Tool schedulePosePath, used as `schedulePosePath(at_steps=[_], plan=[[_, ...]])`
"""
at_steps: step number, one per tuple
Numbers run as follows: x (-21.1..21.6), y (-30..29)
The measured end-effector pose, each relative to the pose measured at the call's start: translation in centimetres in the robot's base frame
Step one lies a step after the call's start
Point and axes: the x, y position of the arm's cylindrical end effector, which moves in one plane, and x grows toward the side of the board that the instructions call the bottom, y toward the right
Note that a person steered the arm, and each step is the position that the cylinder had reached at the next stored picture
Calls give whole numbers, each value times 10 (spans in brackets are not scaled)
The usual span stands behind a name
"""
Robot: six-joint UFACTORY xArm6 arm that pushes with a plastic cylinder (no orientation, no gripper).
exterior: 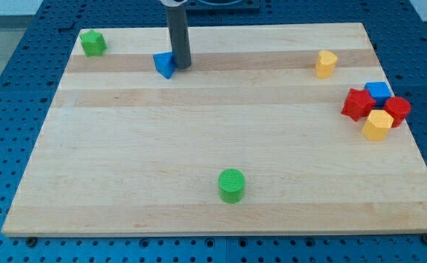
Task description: Push the blue triangle closer to the green star
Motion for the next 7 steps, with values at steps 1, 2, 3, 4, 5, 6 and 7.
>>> schedulePosePath(at_steps=[1,2,3,4,5,6,7], plan=[[9,-7],[19,-9],[19,-13],[19,-23],[19,-25],[13,-33],[0,-56]])
